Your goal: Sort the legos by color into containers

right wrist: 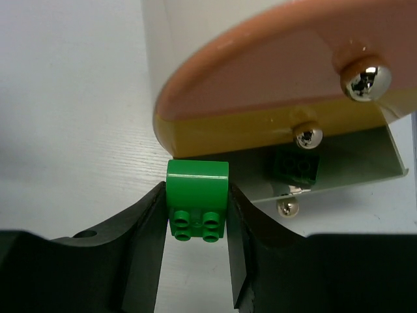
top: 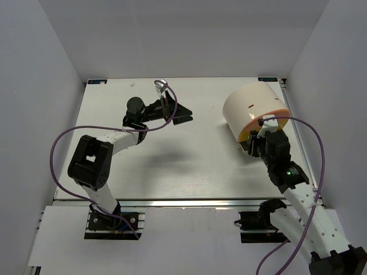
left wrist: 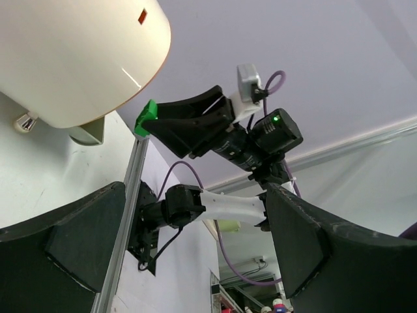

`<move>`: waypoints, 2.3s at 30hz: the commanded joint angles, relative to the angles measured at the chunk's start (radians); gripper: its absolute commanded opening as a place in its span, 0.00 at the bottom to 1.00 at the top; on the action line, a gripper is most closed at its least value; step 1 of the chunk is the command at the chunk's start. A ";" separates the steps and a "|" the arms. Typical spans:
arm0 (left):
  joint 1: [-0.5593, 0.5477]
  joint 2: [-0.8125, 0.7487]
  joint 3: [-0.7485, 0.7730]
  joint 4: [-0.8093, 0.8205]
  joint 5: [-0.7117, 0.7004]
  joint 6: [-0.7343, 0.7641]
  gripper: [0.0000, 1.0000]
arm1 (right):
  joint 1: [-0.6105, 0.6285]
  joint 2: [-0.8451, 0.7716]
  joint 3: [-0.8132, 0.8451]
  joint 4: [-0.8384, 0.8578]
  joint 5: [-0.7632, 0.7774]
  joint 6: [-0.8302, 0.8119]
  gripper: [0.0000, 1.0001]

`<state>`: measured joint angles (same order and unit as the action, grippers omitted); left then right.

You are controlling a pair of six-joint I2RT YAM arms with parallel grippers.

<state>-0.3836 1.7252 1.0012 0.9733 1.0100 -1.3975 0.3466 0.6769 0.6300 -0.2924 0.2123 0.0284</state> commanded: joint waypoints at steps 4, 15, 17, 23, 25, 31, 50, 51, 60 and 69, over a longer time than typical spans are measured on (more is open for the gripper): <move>0.006 -0.079 -0.033 -0.008 0.001 0.040 0.98 | -0.037 0.000 -0.052 0.064 0.038 -0.008 0.00; 0.006 -0.093 -0.047 -0.018 0.002 0.046 0.98 | -0.069 0.041 -0.133 0.238 0.001 -0.050 0.00; 0.006 -0.095 -0.049 -0.022 0.001 0.048 0.98 | -0.080 0.042 -0.142 0.268 -0.008 -0.050 0.00; 0.006 -0.093 -0.052 -0.022 0.001 0.049 0.98 | -0.090 0.024 -0.191 0.378 -0.070 -0.054 0.00; 0.006 -0.095 -0.052 -0.024 -0.002 0.048 0.98 | -0.100 0.023 -0.210 0.401 -0.091 -0.053 0.00; 0.006 -0.098 -0.053 -0.027 0.001 0.049 0.98 | -0.115 0.030 -0.239 0.436 -0.116 -0.051 0.00; 0.006 -0.102 -0.055 -0.039 0.007 0.052 0.98 | -0.166 0.065 -0.308 0.541 -0.154 -0.058 0.30; 0.006 -0.102 -0.052 -0.041 0.009 0.052 0.98 | -0.167 0.070 -0.308 0.542 -0.156 -0.056 0.34; 0.006 -0.102 -0.052 -0.047 0.007 0.055 0.98 | -0.184 0.079 -0.303 0.539 -0.175 -0.051 0.53; 0.006 -0.101 -0.053 -0.044 0.009 0.057 0.98 | -0.202 0.055 -0.286 0.500 -0.202 -0.045 0.56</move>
<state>-0.3817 1.6772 0.9436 0.9234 1.0103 -1.3575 0.1555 0.7502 0.3286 0.1860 0.0227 -0.0280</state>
